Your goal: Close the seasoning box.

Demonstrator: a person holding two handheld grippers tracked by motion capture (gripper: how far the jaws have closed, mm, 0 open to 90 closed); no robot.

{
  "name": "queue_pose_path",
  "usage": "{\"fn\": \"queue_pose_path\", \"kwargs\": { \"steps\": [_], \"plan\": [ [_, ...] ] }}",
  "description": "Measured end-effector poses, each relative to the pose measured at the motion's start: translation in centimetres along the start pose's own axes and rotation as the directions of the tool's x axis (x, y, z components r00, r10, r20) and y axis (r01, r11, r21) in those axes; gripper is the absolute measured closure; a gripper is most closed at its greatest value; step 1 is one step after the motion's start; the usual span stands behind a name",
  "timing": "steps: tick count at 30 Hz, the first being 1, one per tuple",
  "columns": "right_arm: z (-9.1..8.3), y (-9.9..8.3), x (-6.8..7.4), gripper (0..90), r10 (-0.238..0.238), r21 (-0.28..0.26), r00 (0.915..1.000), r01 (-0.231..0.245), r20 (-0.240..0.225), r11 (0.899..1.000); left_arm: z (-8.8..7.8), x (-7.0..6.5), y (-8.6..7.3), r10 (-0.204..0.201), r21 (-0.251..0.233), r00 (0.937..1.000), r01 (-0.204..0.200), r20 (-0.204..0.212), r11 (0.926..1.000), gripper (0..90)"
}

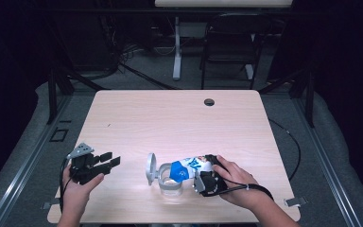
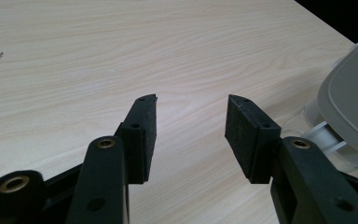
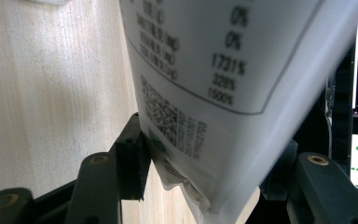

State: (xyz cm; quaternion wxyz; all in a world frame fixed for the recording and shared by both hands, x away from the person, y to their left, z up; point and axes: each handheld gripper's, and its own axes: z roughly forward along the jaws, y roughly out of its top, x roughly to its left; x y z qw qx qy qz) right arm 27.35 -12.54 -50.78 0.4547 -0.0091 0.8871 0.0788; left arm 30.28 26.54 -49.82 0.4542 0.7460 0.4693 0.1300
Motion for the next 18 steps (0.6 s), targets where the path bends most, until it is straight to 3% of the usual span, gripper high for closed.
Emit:
{"fn": "queue_pose_path", "kwargs": {
  "steps": [10,12,18],
  "plan": [
    [0.18,0.13,0.16,45.9,-0.026,0.010,0.9997,0.025,0.003,1.000,-0.02,0.08,-0.02,0.000,0.001,1.0000,0.000,-0.001,1.0000,53.8],
    [0.30,0.10,0.25,45.9,-0.014,-0.008,0.9999,0.014,-0.002,1.000,-0.01,0.10,-0.03,-0.002,-0.002,1.0000,0.002,0.000,1.0000,53.9],
    [0.16,0.19,0.18,45.9,-0.037,0.014,0.9993,0.037,0.005,0.999,-0.02,0.12,-0.02,-0.003,-0.001,1.0000,0.003,0.002,1.0000,53.8]
  ]
}}
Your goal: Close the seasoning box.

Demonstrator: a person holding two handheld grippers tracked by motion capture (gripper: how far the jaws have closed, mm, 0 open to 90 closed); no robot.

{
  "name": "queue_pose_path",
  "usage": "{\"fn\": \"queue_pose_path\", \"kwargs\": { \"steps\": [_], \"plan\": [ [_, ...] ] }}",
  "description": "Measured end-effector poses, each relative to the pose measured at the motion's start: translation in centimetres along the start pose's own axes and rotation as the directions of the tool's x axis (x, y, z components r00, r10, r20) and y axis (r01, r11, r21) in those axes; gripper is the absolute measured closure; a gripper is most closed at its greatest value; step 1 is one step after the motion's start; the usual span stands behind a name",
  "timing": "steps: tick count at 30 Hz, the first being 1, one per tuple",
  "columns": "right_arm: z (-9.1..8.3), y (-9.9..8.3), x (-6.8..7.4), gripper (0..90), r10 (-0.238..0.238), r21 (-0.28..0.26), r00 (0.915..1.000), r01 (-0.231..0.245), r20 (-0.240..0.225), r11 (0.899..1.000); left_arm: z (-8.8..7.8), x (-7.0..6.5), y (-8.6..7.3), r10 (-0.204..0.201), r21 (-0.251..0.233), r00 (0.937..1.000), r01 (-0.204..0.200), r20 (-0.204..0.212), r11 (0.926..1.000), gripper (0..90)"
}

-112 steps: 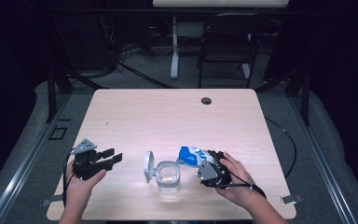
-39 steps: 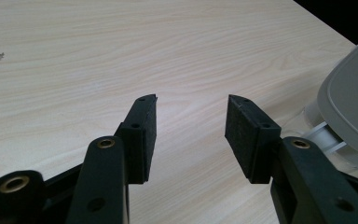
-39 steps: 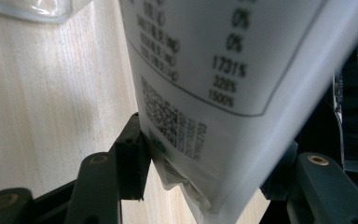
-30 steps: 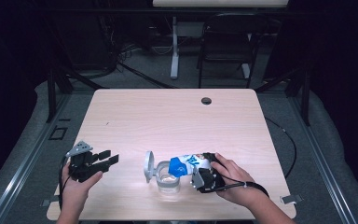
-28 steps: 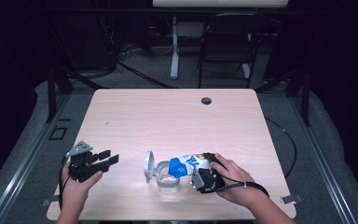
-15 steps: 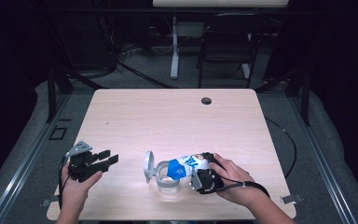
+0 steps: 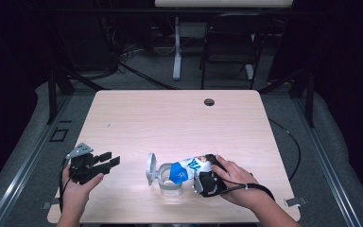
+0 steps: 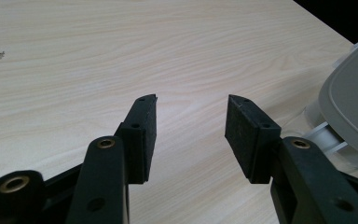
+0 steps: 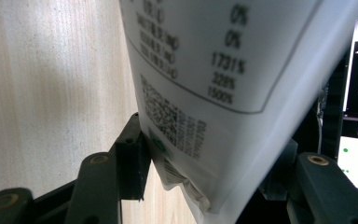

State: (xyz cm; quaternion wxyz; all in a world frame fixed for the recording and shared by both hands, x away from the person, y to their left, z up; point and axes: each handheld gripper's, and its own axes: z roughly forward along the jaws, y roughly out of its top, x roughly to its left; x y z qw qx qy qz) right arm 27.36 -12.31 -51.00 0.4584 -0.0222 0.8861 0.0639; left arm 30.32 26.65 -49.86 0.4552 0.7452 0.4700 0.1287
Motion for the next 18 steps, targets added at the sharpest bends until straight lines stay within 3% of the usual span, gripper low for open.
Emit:
{"fn": "queue_pose_path", "kwargs": {
  "steps": [9,18],
  "plan": [
    [-0.07,0.19,-0.07,45.9,-0.033,0.017,0.9994,0.033,0.013,0.999,-0.09,-0.03,0.04,0.001,-0.004,1.0000,-0.001,0.002,1.0000,53.6],
    [-0.06,0.26,-0.07,45.9,-0.037,0.014,0.9993,0.037,0.012,0.999,-0.09,-0.01,0.03,0.000,-0.003,1.0000,0.000,-0.001,1.0000,53.6]
  ]
}}
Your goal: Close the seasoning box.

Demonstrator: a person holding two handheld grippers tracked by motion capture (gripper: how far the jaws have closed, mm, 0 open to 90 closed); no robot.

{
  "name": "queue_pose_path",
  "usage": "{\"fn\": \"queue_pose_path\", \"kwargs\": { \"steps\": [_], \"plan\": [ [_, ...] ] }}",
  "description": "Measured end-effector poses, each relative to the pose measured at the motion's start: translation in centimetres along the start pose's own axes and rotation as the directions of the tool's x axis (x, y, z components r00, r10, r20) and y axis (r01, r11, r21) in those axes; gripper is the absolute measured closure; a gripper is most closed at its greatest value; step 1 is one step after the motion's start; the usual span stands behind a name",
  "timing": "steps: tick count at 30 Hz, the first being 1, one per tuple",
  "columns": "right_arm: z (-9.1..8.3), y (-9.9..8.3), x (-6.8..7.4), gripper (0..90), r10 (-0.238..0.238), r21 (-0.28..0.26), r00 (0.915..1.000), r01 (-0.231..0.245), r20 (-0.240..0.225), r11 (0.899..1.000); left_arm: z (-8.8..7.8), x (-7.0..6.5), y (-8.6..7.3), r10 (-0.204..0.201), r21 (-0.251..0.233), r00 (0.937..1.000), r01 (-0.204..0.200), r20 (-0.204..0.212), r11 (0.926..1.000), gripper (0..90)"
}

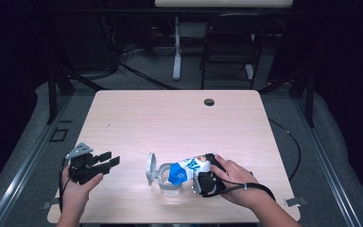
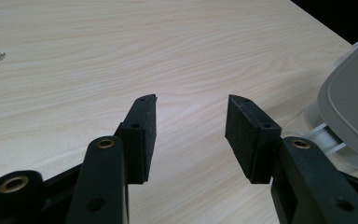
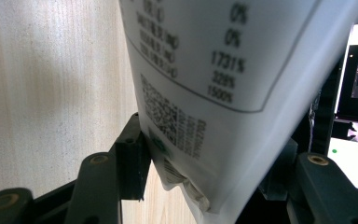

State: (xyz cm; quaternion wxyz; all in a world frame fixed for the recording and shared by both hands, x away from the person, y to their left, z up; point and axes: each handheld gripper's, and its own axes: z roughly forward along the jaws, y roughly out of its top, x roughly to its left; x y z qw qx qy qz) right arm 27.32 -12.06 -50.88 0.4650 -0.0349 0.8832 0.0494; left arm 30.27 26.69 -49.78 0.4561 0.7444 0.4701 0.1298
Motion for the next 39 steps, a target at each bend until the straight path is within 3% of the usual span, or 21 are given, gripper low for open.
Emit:
{"fn": "queue_pose_path", "kwargs": {
  "steps": [4,29,31,39],
  "plan": [
    [-0.19,0.07,-0.08,45.9,-0.015,0.020,0.9999,0.015,0.006,1.000,0.01,-0.04,0.00,0.001,0.002,1.0000,-0.001,0.000,1.0000,53.7],
    [-0.31,0.33,-0.32,46.2,-0.046,0.026,0.9989,0.046,0.006,0.999,0.09,0.06,-0.05,-0.001,0.003,1.0000,0.001,0.000,1.0000,53.6],
    [-0.45,0.41,-0.41,46.2,-0.066,0.041,0.9977,0.066,0.015,0.997,0.07,0.09,-0.05,-0.001,0.003,1.0000,0.001,0.000,1.0000,53.6],
    [-0.37,0.41,-0.50,46.3,-0.076,0.029,0.9970,0.076,0.016,0.997,0.07,0.15,-0.07,-0.002,0.005,1.0000,0.002,0.001,1.0000,53.7]
  ]
}}
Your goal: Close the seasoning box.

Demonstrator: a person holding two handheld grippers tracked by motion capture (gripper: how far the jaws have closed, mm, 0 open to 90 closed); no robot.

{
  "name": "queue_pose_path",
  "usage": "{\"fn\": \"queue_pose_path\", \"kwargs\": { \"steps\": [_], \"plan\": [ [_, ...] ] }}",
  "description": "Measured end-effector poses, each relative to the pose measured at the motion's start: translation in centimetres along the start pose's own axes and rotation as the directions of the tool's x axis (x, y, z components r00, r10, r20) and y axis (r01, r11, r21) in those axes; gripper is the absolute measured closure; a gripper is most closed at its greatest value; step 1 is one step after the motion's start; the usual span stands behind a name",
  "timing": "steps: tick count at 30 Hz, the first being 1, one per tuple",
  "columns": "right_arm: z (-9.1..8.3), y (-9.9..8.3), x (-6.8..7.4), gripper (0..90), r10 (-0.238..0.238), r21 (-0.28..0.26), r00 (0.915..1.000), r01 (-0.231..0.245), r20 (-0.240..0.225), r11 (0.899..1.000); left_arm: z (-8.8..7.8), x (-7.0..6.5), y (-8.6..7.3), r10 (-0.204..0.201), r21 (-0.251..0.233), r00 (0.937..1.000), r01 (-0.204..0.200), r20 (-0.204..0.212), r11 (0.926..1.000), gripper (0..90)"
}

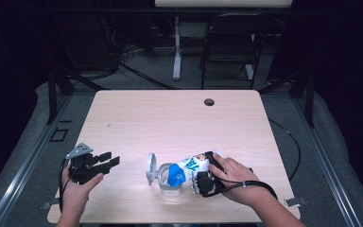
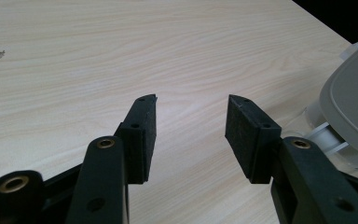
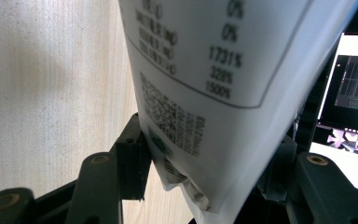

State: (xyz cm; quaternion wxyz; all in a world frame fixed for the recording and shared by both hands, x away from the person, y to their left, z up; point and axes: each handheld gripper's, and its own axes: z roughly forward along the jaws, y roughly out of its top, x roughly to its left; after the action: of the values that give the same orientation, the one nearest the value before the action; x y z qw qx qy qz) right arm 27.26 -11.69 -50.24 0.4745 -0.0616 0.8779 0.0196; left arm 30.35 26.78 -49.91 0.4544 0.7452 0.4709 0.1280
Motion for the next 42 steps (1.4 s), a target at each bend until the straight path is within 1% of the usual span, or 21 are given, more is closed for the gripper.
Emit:
{"fn": "queue_pose_path", "kwargs": {
  "steps": [1,2,4,12,14,24,25,27,29,30,34,35,36,42],
  "plan": [
    [-0.01,0.01,-0.02,46.2,-0.003,0.002,1.0000,0.003,0.001,1.000,0.01,0.00,0.00,0.000,0.000,1.0000,0.000,0.000,1.0000,53.7],
    [-0.08,0.07,-0.13,46.3,-0.017,0.012,0.9998,0.017,0.004,1.000,0.01,0.00,0.00,0.000,0.000,1.0000,0.000,0.000,1.0000,53.6],
    [-0.03,0.07,-0.09,46.3,-0.007,0.007,1.0000,0.007,0.000,1.000,0.04,0.01,-0.03,-0.002,-0.002,1.0000,0.002,0.001,1.0000,53.6],
    [-0.01,0.13,-0.21,46.3,-0.017,0.003,0.9999,0.017,-0.001,1.000,0.02,0.03,-0.04,-0.002,-0.001,1.0000,0.002,-0.002,1.0000,53.7],
    [-0.12,0.18,-0.26,46.3,-0.026,0.017,0.9997,0.026,0.000,1.000,0.03,0.02,-0.04,-0.002,-0.002,1.0000,0.002,-0.001,1.0000,53.7],
    [-0.21,0.33,-0.37,46.3,-0.044,0.030,0.9990,0.044,0.003,0.999,0.02,0.10,-0.05,-0.003,0.001,1.0000,0.003,-0.001,1.0000,53.6],
    [-0.31,0.40,-0.44,46.4,-0.055,0.042,0.9985,0.054,0.006,0.998,0.02,0.10,-0.05,-0.003,0.001,1.0000,0.003,-0.001,1.0000,53.6],
    [-0.32,0.42,-0.44,46.4,-0.055,0.044,0.9984,0.055,0.007,0.998,0.04,0.13,-0.07,-0.005,-0.002,1.0000,0.005,-0.003,1.0000,53.7],
    [-0.40,0.49,-0.52,46.4,-0.070,0.054,0.9974,0.069,0.015,0.996,0.05,0.16,-0.09,-0.004,-0.001,1.0000,0.004,-0.003,1.0000,53.6],
    [-0.27,0.45,-0.45,46.4,-0.056,0.041,0.9984,0.056,0.002,0.998,0.06,0.17,-0.09,-0.004,0.000,1.0000,0.004,-0.003,1.0000,53.7],
    [-0.29,0.48,-0.47,46.4,-0.066,0.043,0.9977,0.065,0.013,0.997,0.07,0.19,-0.10,-0.004,0.002,1.0000,0.004,-0.003,1.0000,53.6],
    [-0.23,0.47,-0.47,46.4,-0.068,0.035,0.9976,0.067,0.014,0.997,0.07,0.19,-0.10,-0.004,0.002,1.0000,0.004,-0.003,1.0000,53.6],
    [-0.19,0.45,-0.42,46.4,-0.060,0.030,0.9981,0.059,0.015,0.998,0.07,0.20,-0.11,-0.004,0.001,1.0000,0.004,-0.002,1.0000,53.7],
    [-0.20,0.51,-0.45,46.4,-0.068,0.033,0.9974,0.068,0.020,0.997,0.07,0.22,-0.12,-0.006,0.001,1.0000,0.006,-0.002,1.0000,53.6]
  ]
}}
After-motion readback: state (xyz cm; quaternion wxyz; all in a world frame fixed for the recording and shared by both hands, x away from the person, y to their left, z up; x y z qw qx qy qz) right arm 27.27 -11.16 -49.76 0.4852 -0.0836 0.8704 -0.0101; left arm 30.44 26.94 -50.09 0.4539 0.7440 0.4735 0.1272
